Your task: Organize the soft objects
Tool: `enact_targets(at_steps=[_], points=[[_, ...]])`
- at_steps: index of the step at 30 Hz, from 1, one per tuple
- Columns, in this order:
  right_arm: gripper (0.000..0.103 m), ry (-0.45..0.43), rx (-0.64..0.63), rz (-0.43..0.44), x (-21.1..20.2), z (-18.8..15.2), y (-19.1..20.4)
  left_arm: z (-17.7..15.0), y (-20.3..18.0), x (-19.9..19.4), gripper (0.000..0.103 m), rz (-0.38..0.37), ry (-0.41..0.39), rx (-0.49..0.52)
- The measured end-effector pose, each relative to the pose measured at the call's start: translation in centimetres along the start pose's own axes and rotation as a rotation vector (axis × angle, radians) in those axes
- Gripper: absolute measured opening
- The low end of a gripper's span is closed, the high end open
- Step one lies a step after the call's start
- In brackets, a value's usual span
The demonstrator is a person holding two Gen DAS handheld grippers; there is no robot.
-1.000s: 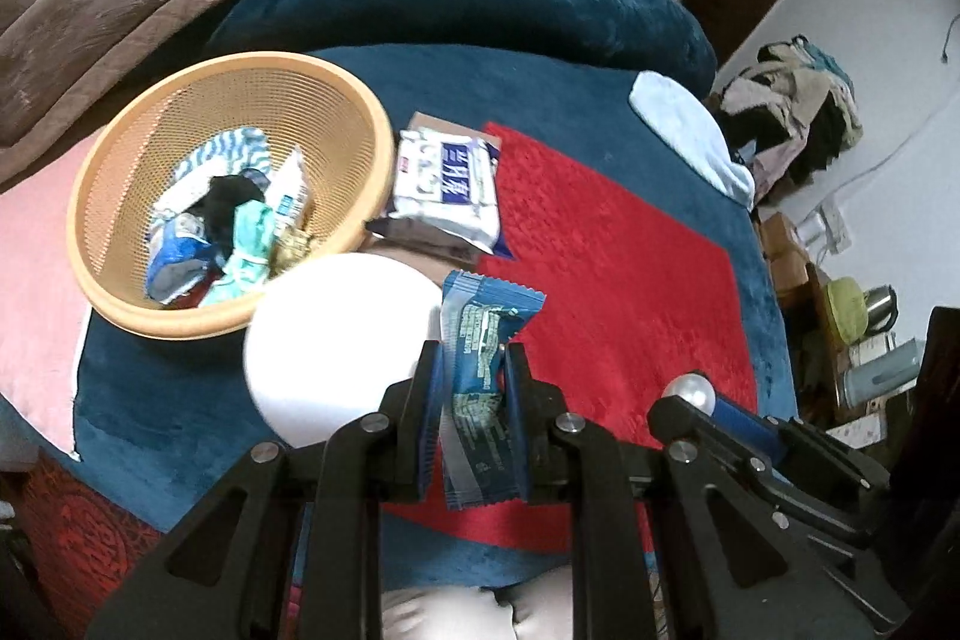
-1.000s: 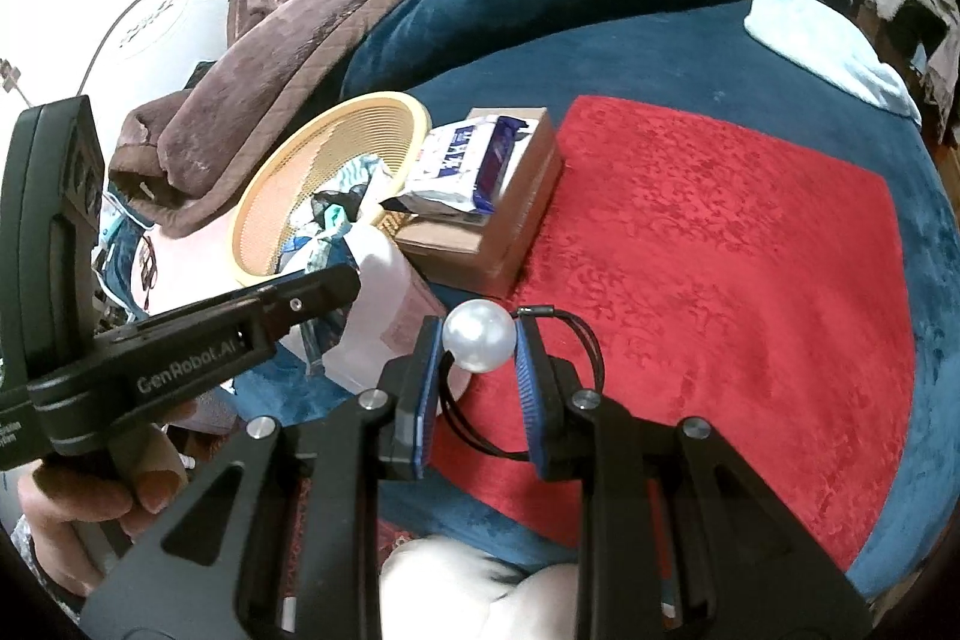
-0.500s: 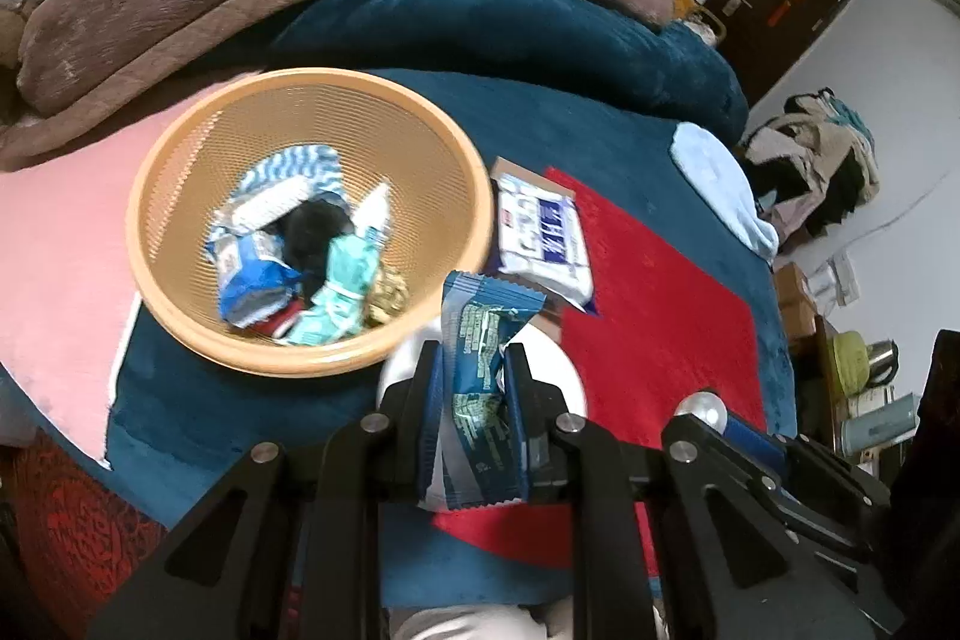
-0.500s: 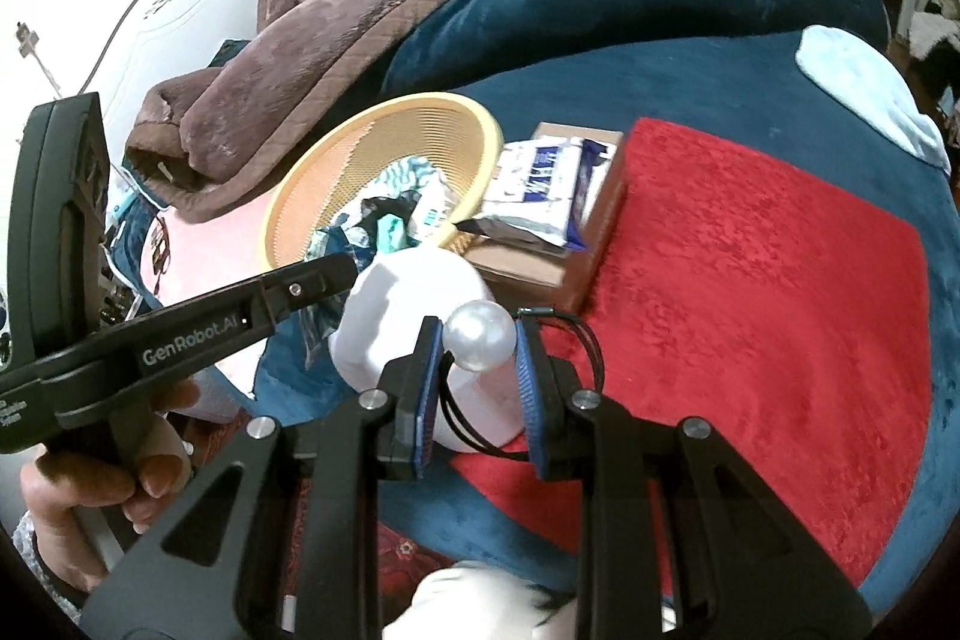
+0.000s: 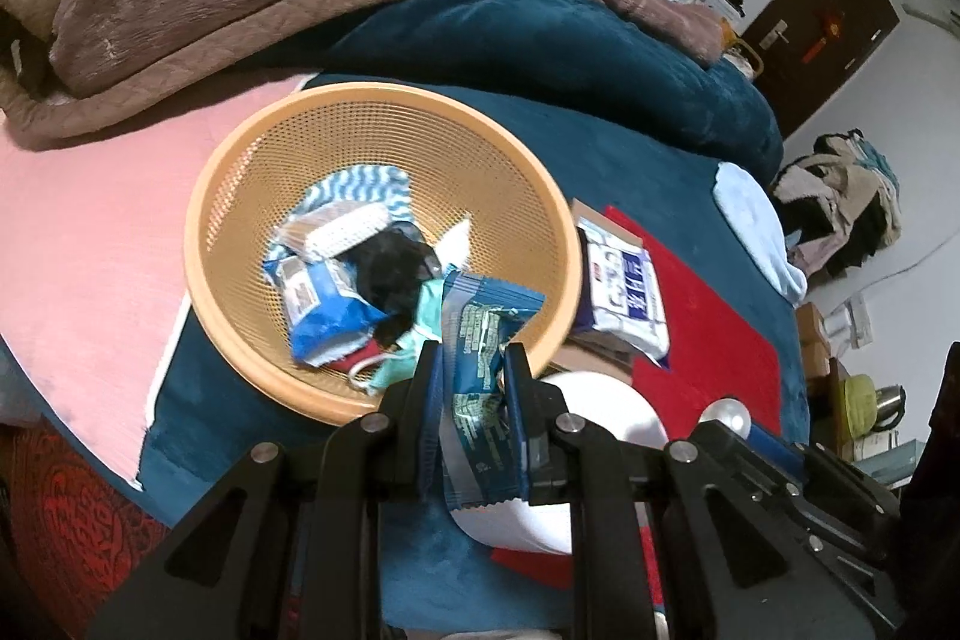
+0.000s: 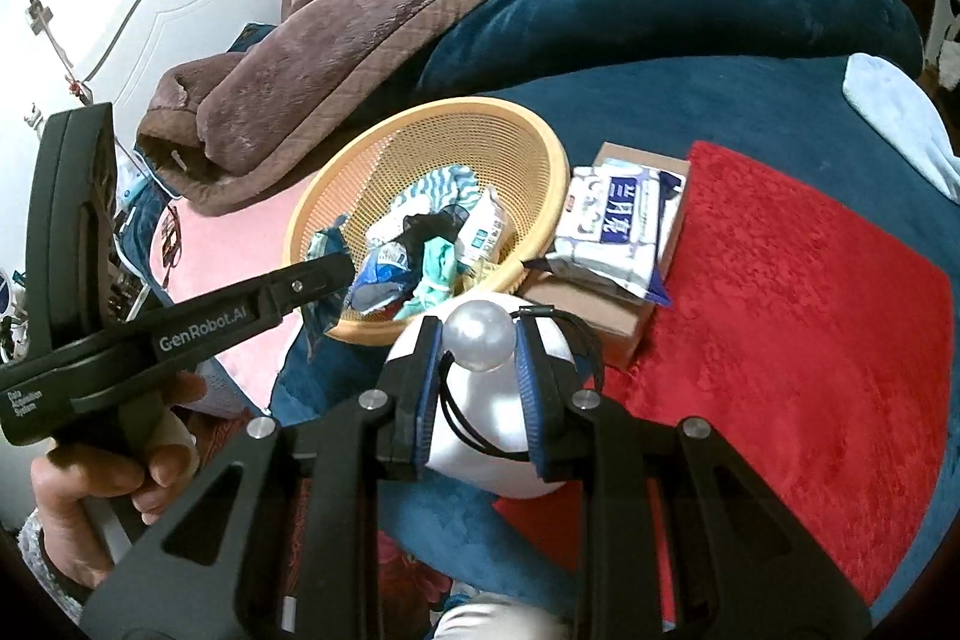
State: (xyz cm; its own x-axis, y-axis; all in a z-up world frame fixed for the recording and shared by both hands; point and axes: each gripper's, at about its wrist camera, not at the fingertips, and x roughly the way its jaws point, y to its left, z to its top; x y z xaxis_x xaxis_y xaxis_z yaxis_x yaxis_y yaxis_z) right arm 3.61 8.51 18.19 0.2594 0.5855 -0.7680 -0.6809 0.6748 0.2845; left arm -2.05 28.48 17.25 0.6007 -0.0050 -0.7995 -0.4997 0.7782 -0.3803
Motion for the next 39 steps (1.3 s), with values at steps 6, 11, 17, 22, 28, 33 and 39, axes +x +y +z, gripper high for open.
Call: enact_targets(at_steps=[6, 11, 17, 22, 28, 33, 39], points=[[0.025, 0.003, -0.017, 0.008, 1.3, 1.2, 0.9, 0.9, 1.3, 0.6, 0.019, 0.016, -0.004, -0.018], [0.025, 0.009, -0.020, 0.028, 2.4, 2.1, 1.4, 1.7, 2.5, 1.1, 0.019, 0.032, -0.002, -0.030], [0.025, 0.018, -0.003, 0.069, 3.8, 3.9, 2.1, 3.2, 4.6, 1.1, 0.019, 0.052, -0.023, -0.075], [0.030, 0.029, 0.063, 0.165, 5.2, 5.6, 1.9, 4.5, 6.4, 0.9, 0.036, 0.064, -0.037, -0.118], [0.072, 0.000, 0.108, 0.175, 4.3, 5.4, 1.4, 3.9, 7.4, 0.2, 0.100, 0.053, -0.053, -0.161], [0.097, 0.018, 0.072, 0.133, 4.1, 4.4, 1.5, 2.9, 6.6, 0.8, 0.102, 0.156, -0.016, -0.083], [0.103, 0.042, 0.013, 0.058, 3.9, 3.1, 1.9, 1.7, 5.5, 0.9, 0.102, 0.200, -0.001, -0.025]])
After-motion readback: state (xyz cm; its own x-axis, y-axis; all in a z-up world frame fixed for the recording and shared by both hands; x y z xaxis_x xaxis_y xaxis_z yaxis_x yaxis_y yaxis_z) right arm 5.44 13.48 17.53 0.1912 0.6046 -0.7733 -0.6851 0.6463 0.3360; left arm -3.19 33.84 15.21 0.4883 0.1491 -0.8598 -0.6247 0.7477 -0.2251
